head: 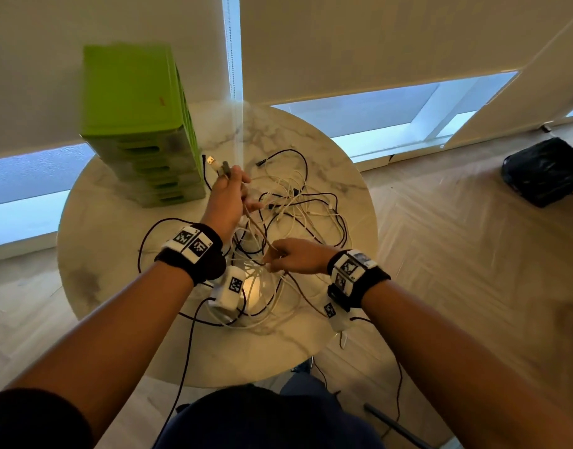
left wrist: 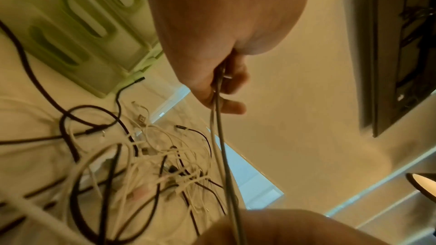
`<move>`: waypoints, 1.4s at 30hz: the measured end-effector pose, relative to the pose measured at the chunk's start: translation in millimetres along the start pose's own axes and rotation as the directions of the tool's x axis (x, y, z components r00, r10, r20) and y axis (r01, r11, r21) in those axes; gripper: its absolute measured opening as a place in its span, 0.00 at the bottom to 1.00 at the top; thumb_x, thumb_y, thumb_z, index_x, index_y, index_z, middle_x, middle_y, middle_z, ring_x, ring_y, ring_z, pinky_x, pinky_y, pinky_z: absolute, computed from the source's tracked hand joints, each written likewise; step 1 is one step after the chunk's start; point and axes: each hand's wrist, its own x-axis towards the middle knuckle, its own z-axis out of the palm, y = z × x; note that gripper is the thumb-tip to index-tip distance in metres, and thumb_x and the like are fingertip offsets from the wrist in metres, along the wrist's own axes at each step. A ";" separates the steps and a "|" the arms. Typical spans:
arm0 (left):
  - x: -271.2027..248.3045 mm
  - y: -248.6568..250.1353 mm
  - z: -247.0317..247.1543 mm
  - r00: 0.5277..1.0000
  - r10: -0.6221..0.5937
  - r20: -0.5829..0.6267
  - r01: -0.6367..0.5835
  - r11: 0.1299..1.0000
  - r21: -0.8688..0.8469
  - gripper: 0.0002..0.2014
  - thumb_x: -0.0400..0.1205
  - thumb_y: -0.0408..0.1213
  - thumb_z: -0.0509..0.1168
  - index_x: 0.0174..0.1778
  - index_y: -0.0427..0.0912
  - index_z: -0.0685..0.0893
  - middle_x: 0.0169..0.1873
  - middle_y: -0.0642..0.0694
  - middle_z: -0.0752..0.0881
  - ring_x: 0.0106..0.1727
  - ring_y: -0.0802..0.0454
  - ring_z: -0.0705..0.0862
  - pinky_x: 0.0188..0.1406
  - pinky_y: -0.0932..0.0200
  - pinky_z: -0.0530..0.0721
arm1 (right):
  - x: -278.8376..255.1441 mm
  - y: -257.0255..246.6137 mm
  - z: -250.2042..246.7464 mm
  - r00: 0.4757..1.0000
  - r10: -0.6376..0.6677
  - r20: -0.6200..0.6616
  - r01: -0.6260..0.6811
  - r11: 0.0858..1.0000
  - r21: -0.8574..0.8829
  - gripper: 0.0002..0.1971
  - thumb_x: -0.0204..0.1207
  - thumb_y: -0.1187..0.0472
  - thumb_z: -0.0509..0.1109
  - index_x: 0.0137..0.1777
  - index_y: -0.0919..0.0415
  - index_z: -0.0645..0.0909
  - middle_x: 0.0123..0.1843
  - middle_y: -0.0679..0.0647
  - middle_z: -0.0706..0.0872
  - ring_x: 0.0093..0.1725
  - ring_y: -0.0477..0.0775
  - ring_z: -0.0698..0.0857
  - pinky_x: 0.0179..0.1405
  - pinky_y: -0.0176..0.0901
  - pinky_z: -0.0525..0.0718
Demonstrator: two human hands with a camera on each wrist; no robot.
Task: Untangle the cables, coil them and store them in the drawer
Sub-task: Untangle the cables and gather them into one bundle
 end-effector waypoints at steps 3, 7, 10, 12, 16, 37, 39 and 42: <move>3.8 1.9 -17.7 0.998 0.010 -0.058 -0.007 0.999 0.049 0.17 0.95 0.47 0.49 0.44 0.45 0.74 0.22 0.56 0.66 0.23 0.60 0.64 0.25 0.61 0.70 | 15.1 7.6 -26.4 0.999 0.034 -0.024 -0.030 0.990 0.139 0.14 0.84 0.55 0.66 0.64 0.59 0.84 0.61 0.57 0.88 0.61 0.57 0.86 0.62 0.54 0.83; 7.2 -13.1 -29.6 0.995 0.008 -0.101 0.009 0.986 0.169 0.11 0.89 0.47 0.59 0.42 0.50 0.78 0.20 0.58 0.67 0.22 0.59 0.63 0.25 0.57 0.61 | 63.0 22.2 -56.6 0.948 0.046 -0.316 -0.037 0.999 0.034 0.13 0.84 0.58 0.64 0.61 0.63 0.85 0.59 0.62 0.88 0.60 0.64 0.86 0.58 0.53 0.82; 4.4 -23.6 -28.6 0.991 -0.042 -0.123 0.061 0.987 0.148 0.07 0.84 0.45 0.58 0.43 0.50 0.77 0.24 0.58 0.64 0.24 0.58 0.61 0.25 0.56 0.59 | 95.3 34.0 -60.1 0.948 -0.040 -0.315 -0.057 0.954 -0.294 0.16 0.82 0.56 0.65 0.68 0.56 0.82 0.64 0.61 0.82 0.61 0.67 0.83 0.63 0.58 0.83; 2.1 -30.4 -23.7 0.988 -0.042 -0.146 0.062 0.989 0.137 0.10 0.86 0.40 0.52 0.48 0.47 0.79 0.27 0.56 0.64 0.26 0.58 0.62 0.26 0.58 0.60 | 109.0 41.3 -57.9 0.949 -0.115 -0.293 -0.041 0.878 -0.477 0.20 0.80 0.56 0.67 0.72 0.54 0.79 0.66 0.62 0.76 0.63 0.70 0.79 0.61 0.65 0.83; 2.9 -46.1 -15.3 0.974 -0.051 -0.221 0.074 0.992 0.100 0.12 0.85 0.38 0.50 0.47 0.48 0.80 0.25 0.58 0.65 0.26 0.58 0.62 0.29 0.56 0.61 | 118.8 44.4 -64.7 0.933 -0.273 -0.236 0.034 0.717 -0.696 0.18 0.81 0.61 0.67 0.71 0.57 0.79 0.69 0.62 0.75 0.69 0.69 0.72 0.60 0.63 0.82; 11.9 -37.4 35.5 0.926 0.045 -0.376 -0.009 0.995 0.096 0.21 0.80 0.66 0.66 0.48 0.51 0.81 0.24 0.61 0.74 0.27 0.59 0.71 0.33 0.53 0.70 | 51.9 11.1 -83.8 0.787 -0.526 -0.323 0.515 0.848 -0.126 0.04 0.89 0.54 0.59 0.53 0.53 0.71 0.41 0.48 0.86 0.41 0.53 0.87 0.45 0.61 0.86; 7.8 -33.3 36.0 0.933 0.099 -0.347 -0.059 0.990 0.124 0.20 0.85 0.62 0.64 0.52 0.47 0.82 0.25 0.62 0.75 0.28 0.63 0.73 0.33 0.58 0.72 | 52.5 11.0 -80.5 0.784 -0.540 -0.306 0.530 0.839 -0.123 0.04 0.89 0.56 0.60 0.54 0.55 0.72 0.41 0.48 0.85 0.41 0.53 0.86 0.46 0.61 0.87; 3.2 -31.3 32.8 0.937 0.140 -0.321 -0.083 0.979 0.185 0.14 0.90 0.54 0.62 0.49 0.48 0.84 0.27 0.63 0.79 0.31 0.65 0.75 0.37 0.60 0.73 | 54.0 11.0 -75.5 0.780 -0.552 -0.295 0.540 0.832 -0.129 0.04 0.88 0.56 0.62 0.55 0.56 0.74 0.42 0.48 0.87 0.41 0.51 0.88 0.46 0.57 0.88</move>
